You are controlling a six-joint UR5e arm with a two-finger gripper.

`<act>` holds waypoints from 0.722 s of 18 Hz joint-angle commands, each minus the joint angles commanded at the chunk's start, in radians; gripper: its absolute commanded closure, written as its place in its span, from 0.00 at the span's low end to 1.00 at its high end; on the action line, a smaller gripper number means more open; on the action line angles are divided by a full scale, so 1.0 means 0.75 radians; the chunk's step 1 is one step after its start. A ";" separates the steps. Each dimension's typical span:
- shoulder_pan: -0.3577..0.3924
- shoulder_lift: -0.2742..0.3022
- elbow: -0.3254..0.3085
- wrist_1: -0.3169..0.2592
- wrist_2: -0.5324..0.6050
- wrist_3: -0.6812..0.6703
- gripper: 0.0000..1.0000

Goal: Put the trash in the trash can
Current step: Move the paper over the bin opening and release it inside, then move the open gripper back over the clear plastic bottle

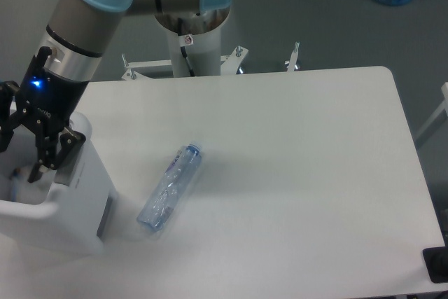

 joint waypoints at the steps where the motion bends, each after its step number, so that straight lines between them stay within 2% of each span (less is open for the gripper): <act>1: 0.033 -0.004 0.014 0.000 -0.002 0.000 0.00; 5: 0.119 -0.073 0.092 -0.008 0.002 0.000 0.00; 7: 0.166 -0.131 0.092 -0.012 0.022 0.002 0.00; 10: 0.195 -0.153 0.092 -0.024 0.110 0.000 0.00; 13: 0.250 -0.196 0.100 -0.027 0.119 0.000 0.00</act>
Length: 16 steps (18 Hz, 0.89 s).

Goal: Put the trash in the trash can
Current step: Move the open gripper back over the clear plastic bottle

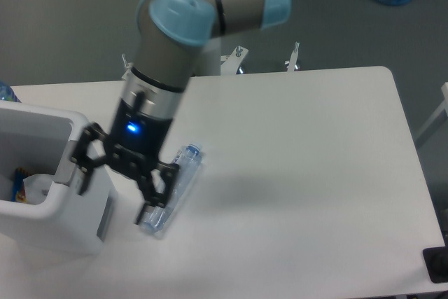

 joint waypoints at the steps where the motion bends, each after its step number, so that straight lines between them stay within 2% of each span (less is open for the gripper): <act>1: 0.027 -0.024 -0.010 -0.006 0.002 0.000 0.00; 3: 0.074 -0.057 -0.051 -0.016 0.010 0.002 0.00; 7: 0.078 -0.066 -0.135 -0.022 0.102 0.098 0.00; 10: 0.072 -0.102 -0.153 -0.053 0.157 0.137 0.00; 12: 0.062 -0.123 -0.143 -0.153 0.186 0.157 0.00; 14: 0.031 -0.145 -0.111 -0.292 0.235 0.190 0.00; 16: -0.020 -0.190 -0.049 -0.409 0.304 0.196 0.00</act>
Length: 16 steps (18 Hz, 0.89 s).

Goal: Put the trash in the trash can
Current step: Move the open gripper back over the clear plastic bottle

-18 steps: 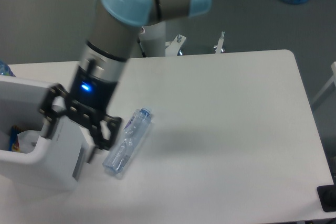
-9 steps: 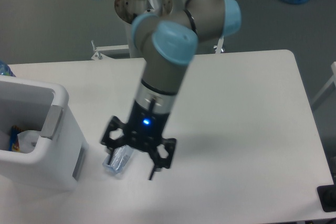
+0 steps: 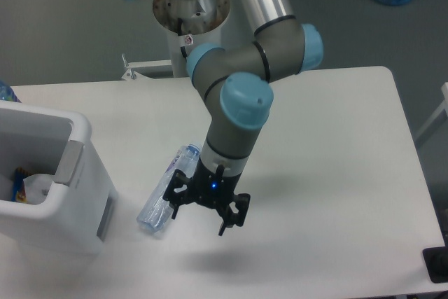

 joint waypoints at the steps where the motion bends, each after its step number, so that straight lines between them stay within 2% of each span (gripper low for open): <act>1: -0.018 -0.029 0.045 -0.049 0.027 0.000 0.00; 5: -0.082 -0.129 0.168 -0.197 0.121 -0.006 0.00; 10: -0.151 -0.197 0.197 -0.203 0.217 -0.002 0.00; 16: -0.176 -0.219 0.197 -0.207 0.237 0.008 0.00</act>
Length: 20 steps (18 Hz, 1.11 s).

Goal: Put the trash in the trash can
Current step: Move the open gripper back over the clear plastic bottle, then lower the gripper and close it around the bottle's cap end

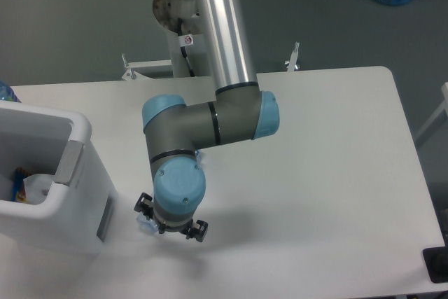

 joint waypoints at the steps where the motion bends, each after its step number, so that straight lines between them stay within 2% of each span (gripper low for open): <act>1: -0.006 -0.002 0.002 0.000 0.016 0.000 0.00; 20: -0.045 -0.031 -0.004 0.014 0.031 -0.002 0.00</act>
